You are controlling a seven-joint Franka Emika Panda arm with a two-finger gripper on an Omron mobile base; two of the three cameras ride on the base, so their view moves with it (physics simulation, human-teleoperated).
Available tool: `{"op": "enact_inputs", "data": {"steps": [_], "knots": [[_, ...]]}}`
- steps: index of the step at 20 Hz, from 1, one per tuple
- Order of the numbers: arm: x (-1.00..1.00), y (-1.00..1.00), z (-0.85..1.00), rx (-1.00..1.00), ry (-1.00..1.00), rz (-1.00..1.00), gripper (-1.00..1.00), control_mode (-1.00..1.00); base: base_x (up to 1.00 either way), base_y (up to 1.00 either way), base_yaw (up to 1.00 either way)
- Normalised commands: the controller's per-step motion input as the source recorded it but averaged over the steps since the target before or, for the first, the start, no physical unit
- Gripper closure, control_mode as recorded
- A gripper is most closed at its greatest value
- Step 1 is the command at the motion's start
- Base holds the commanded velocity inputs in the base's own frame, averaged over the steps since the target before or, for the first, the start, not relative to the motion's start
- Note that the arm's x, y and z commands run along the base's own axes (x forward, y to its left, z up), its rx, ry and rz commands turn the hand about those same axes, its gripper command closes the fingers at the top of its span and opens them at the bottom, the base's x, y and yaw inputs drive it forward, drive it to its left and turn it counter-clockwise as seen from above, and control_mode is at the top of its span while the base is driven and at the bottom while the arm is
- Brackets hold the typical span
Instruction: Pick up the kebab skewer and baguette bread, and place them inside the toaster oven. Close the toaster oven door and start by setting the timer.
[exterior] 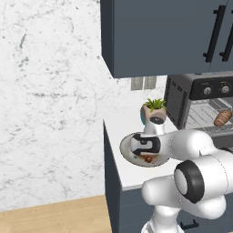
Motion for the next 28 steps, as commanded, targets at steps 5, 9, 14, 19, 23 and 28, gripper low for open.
{"op": "enact_inputs", "data": {"steps": [5,9,14,19,23,28], "knots": [[0.0,0.0,-0.17,0.0,0.0,0.0,-1.0,-1.0,0.0,0.0,0.0],[0.0,0.0,-0.07,0.0,0.0,0.0,-1.0,-1.0,0.0,0.0,0.0],[0.0,0.0,-0.11,0.0,0.0,0.0,1.0,-1.0,0.0,0.0,0.0],[0.0,0.0,-0.23,0.0,0.0,0.0,1.0,-1.0,0.0,0.0,0.0],[0.0,-0.01,-0.33,0.0,0.0,0.0,1.0,-1.0,0.0,0.0,0.0],[-0.06,0.02,-0.19,0.0,0.0,0.0,1.0,-1.0,0.0,0.0,0.0]]}}
